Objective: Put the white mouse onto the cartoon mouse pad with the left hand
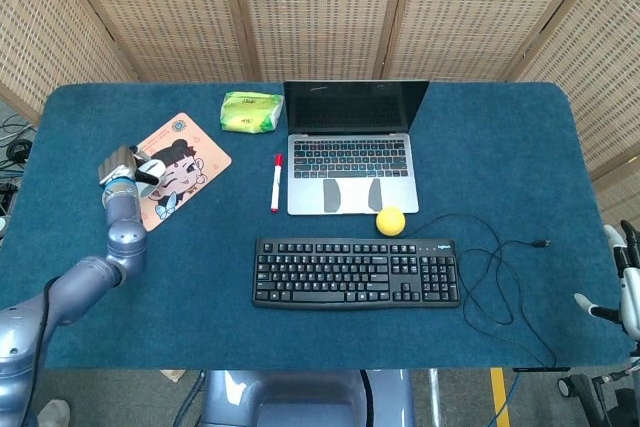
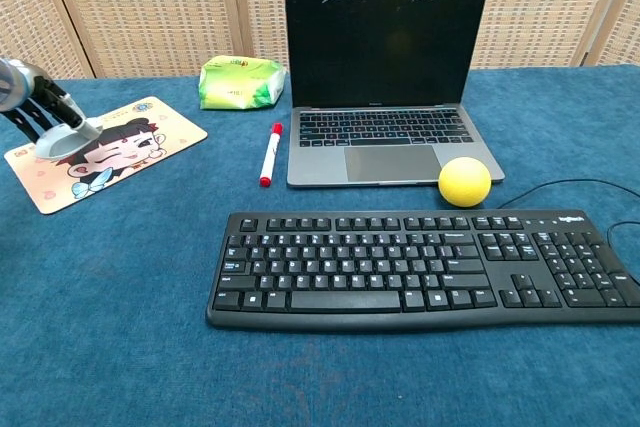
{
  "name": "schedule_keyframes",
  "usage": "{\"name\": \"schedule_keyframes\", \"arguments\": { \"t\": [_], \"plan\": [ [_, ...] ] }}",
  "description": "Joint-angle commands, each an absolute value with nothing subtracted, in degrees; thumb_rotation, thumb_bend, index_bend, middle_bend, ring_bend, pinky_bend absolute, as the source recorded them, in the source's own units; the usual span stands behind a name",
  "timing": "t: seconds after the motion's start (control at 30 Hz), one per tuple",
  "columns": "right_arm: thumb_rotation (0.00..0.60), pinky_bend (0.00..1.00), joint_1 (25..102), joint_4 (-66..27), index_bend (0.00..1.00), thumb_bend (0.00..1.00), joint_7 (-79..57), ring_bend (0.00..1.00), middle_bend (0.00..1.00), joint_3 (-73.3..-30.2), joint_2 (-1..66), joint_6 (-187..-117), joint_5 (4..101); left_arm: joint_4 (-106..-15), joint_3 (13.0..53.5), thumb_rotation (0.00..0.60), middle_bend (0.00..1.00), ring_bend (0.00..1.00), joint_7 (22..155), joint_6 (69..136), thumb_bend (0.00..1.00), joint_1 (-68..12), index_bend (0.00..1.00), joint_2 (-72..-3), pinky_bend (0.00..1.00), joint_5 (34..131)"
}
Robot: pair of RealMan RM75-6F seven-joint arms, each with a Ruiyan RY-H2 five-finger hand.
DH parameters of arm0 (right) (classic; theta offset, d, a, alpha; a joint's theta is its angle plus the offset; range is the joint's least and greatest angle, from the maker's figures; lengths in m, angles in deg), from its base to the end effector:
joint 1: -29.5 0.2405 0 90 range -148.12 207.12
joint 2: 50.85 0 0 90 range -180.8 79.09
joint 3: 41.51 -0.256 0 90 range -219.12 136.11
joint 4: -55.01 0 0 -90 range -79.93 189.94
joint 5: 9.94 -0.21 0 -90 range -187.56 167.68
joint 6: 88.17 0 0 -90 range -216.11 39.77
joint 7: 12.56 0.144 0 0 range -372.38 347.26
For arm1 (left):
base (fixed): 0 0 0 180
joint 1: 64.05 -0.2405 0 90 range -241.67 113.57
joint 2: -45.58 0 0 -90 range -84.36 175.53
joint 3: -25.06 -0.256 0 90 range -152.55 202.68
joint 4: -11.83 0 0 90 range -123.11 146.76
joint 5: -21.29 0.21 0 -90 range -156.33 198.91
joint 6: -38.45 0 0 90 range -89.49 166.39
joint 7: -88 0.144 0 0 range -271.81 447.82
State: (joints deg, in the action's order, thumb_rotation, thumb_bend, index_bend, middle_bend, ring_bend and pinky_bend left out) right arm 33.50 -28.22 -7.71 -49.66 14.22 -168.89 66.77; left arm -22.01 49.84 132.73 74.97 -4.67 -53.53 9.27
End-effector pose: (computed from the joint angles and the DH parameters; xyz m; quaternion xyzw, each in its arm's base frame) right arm -0.3605 -0.1948 0.1870 0.5313 -0.4055 0.3559 0.6532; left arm -0.2531 0.4878 0.0422 -0.4023 -0.6528 -0.2225 0.6020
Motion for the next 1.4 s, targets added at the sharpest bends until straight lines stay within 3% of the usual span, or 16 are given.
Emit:
{"name": "schedule_keyframes", "arguments": {
  "t": [0.03, 0.3, 0.5, 0.57, 0.63, 0.7, 0.77, 1.03, 1.23, 1.33, 1.4],
  "plan": [
    [0.600, 0.00, 33.63, -27.46, 0.00, 0.00, -7.45, 0.00, 0.00, -49.72, 14.64, -169.08, 67.00, -14.74, 52.49, 0.600, 0.47, 0.41, 135.68, 71.09, 0.45, -1.95, 0.54, -58.36, 0.49, 8.24],
    [0.600, 0.00, 34.13, -25.74, 0.00, 0.00, -6.98, 0.00, 0.00, -50.11, 15.22, -167.53, 65.59, -5.54, 57.38, 0.600, 0.46, 0.41, 140.06, 70.16, 0.44, 0.99, 0.54, -63.04, 0.50, 9.37],
    [0.600, 0.00, 34.38, -25.54, 0.00, 0.00, -6.95, 0.00, 0.00, -50.18, 15.42, -167.33, 65.62, -2.58, 61.24, 0.600, 0.37, 0.40, 141.52, 70.84, 0.41, 2.03, 0.51, -65.21, 0.49, 11.02],
    [0.600, 0.00, 34.43, -25.61, 0.00, 0.00, -6.95, 0.00, 0.00, -50.20, 15.43, -167.33, 65.64, -2.33, 63.27, 0.600, 0.28, 0.34, 143.71, 71.35, 0.39, 2.23, 0.43, -65.45, 0.49, 10.29],
    [0.600, 0.00, 34.40, -25.68, 0.00, 0.00, -7.07, 0.00, 0.00, -50.23, 15.40, -167.47, 65.66, -1.99, 64.77, 0.600, 0.10, 0.21, 144.99, 71.72, 0.37, 2.48, 0.27, -65.56, 0.49, 10.51],
    [0.600, 0.00, 34.37, -25.80, 0.00, 0.00, -7.01, 0.00, 0.00, -50.25, 15.34, -167.55, 65.64, -1.74, 65.88, 0.600, 0.01, 0.10, 145.28, 71.98, 0.35, 2.59, 0.13, -65.56, 0.43, 11.07],
    [0.600, 0.00, 34.32, -26.02, 0.00, 0.00, -6.88, 0.00, 0.00, -50.24, 15.17, -167.49, 65.58, -1.68, 67.64, 0.600, 0.00, 0.03, 145.13, 72.61, 0.33, 2.69, 0.05, -65.40, 0.33, 11.54],
    [0.600, 0.00, 34.12, -27.07, 0.00, 0.00, -6.80, 0.00, 0.00, -50.18, 14.64, -168.40, 66.35, -2.96, 71.18, 0.600, 0.00, 0.00, 144.94, 74.52, 0.28, 2.30, 0.00, -64.58, 0.15, 13.92],
    [0.600, 0.00, 33.68, -28.64, 0.00, 0.00, -6.42, 0.00, 0.00, -50.12, 13.90, -170.10, 67.62, -9.24, 73.13, 0.600, 0.00, 0.00, 143.34, 73.22, 0.26, -0.22, 0.00, -60.61, 0.12, 16.09],
    [0.600, 0.00, 33.45, -29.22, 0.00, 0.00, -6.17, 0.00, 0.00, -50.06, 13.55, -170.83, 68.19, -17.96, 72.10, 0.600, 0.00, 0.00, 139.43, 73.39, 0.21, -3.62, 0.00, -56.28, 0.09, 20.34],
    [0.600, 0.00, 33.28, -29.61, 0.00, 0.00, -5.96, 0.00, 0.00, -50.03, 13.33, -171.40, 68.62, -28.30, 70.96, 0.600, 0.00, 0.00, 135.49, 74.00, 0.16, -8.03, 0.00, -51.47, 0.05, 24.94]
  ]
}}
